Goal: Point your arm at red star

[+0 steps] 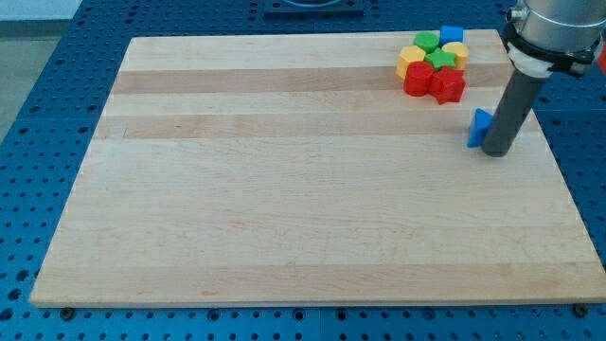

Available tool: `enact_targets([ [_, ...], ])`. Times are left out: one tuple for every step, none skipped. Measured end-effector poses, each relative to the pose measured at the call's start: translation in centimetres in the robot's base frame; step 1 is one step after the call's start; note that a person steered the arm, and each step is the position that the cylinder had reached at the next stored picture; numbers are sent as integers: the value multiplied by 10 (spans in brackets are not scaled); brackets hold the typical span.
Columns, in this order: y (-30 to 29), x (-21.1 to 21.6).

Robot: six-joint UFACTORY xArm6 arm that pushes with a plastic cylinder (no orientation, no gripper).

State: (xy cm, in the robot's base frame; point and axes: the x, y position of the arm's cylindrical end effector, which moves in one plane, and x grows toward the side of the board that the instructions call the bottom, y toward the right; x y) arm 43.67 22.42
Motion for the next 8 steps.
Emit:
enact_targets([
  [0, 0],
  [0, 0],
  [5, 0],
  [25, 0],
  [55, -2],
  [71, -19],
  [75, -50],
  [74, -85],
])
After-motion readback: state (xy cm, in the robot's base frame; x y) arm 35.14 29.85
